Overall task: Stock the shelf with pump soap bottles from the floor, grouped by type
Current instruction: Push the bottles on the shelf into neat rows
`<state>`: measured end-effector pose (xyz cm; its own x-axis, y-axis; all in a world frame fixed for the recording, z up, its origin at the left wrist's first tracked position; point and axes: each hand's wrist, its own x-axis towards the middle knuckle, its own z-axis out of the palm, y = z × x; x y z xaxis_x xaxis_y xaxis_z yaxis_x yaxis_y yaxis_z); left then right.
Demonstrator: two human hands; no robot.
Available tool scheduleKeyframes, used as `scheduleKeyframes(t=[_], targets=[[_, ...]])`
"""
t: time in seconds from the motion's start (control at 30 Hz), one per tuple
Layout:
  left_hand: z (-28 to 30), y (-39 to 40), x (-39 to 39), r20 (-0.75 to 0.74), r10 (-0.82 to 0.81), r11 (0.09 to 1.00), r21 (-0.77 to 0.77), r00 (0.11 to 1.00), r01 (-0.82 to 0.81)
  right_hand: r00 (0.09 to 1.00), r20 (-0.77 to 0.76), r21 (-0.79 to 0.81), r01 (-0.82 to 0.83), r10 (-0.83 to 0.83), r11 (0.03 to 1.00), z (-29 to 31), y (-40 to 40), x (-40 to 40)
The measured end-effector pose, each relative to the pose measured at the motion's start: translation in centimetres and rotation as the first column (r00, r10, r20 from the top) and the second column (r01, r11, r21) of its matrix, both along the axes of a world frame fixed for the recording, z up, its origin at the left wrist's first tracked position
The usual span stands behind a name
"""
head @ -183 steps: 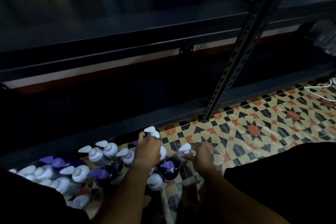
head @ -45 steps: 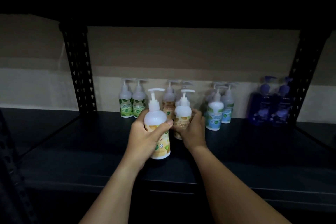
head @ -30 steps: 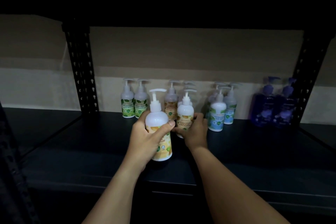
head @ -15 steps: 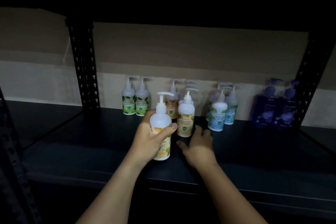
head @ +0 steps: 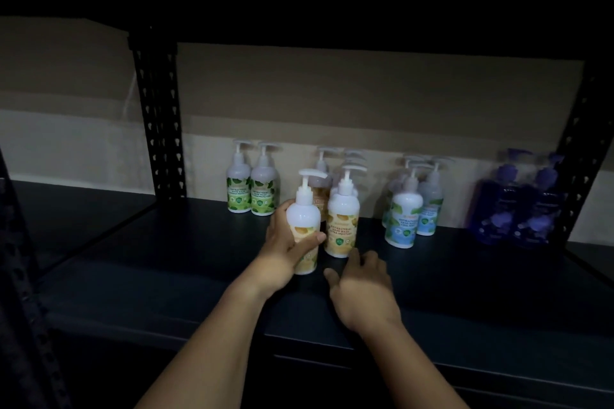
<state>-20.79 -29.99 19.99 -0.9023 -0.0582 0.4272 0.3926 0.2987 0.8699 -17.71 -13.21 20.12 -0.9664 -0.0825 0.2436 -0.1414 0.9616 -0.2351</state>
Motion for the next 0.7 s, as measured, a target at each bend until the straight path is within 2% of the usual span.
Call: scheduleKeyframes(t=[0.13,0.23,0.4,0.7], targets=[[-0.4,-0.9,-3.7,0.04,0.03,0.997,-0.077,0.999,-0.027,1.0,0.011,-0.021,0.002,-0.002,1.0,0.0,-0.2,-0.4],[-0.3,-0.8,-5.3,0.062,-0.033,0.999,-0.022,0.997,0.035,1.0,0.023,-0.043,0.003,-0.002,0.999,0.0,-0.3,-0.6],[-0.7,-0.9,-7.9,0.074,-0.039,0.997,0.067,0.997,0.034,0.998,0.064,-0.054,0.011,-0.008,0.998,0.4,-0.3,-0.9],[-0.4,-0.9,-9.6,0.077,-0.039,0.999,0.004,0.996,0.039,0.995,0.094,-0.057,0.029,-0.023,0.998,0.4,-0.5,-1.2]])
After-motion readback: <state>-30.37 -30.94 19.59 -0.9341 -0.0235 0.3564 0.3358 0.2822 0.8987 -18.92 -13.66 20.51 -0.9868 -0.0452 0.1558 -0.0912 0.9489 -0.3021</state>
